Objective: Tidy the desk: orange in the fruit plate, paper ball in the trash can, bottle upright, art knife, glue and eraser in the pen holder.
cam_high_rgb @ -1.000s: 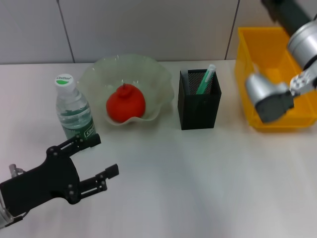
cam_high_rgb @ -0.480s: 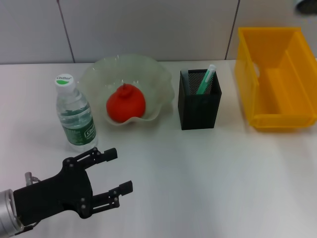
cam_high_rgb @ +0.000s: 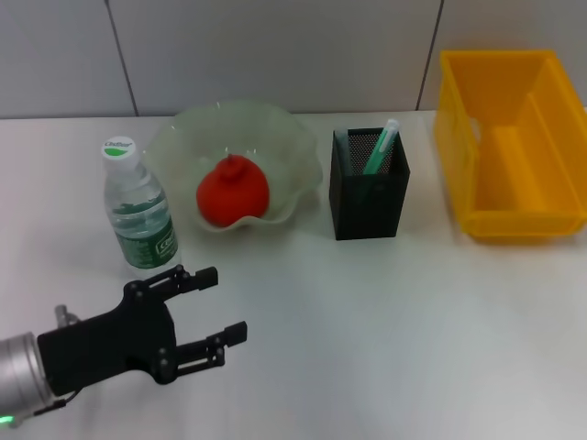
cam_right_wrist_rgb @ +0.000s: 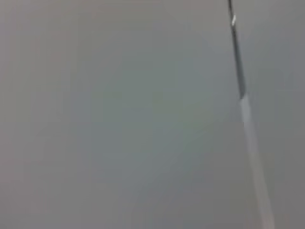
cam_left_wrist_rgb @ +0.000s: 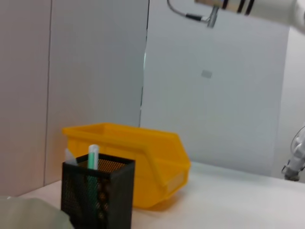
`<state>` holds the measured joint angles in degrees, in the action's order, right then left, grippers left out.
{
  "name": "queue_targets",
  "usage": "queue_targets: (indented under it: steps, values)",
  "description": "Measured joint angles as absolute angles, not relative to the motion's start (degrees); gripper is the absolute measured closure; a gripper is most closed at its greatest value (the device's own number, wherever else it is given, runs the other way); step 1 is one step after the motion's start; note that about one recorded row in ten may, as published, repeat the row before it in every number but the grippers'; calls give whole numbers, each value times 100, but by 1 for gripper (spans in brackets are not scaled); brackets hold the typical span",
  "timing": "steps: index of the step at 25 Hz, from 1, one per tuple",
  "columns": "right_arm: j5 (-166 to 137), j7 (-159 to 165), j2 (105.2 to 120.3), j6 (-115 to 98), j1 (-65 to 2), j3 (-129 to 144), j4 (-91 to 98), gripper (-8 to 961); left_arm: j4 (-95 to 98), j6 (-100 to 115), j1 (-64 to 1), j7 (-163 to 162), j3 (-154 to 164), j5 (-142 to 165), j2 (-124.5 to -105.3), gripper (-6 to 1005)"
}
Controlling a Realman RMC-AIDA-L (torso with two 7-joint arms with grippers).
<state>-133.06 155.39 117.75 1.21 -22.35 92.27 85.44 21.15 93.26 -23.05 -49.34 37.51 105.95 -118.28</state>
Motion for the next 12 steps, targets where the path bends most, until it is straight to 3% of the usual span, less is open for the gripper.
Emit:
queue_targets:
  steps: [3,8,12]
  values:
    - [-12767,15832,11824,-525,-2295,9216,8680,261,2149,9230,-2384,-5016,3753,10626,-11821,194]
    - [-10804,15712,11781,-2203,-2749,8677,8563,261,2280,9140,-2520,-5236,3746,10645,-11771,194]
    - [-8856,14263,11877,-4102,-2897,7682,8105,260,2348,9110,-2550,-5275,3734,10645,-11771,194]
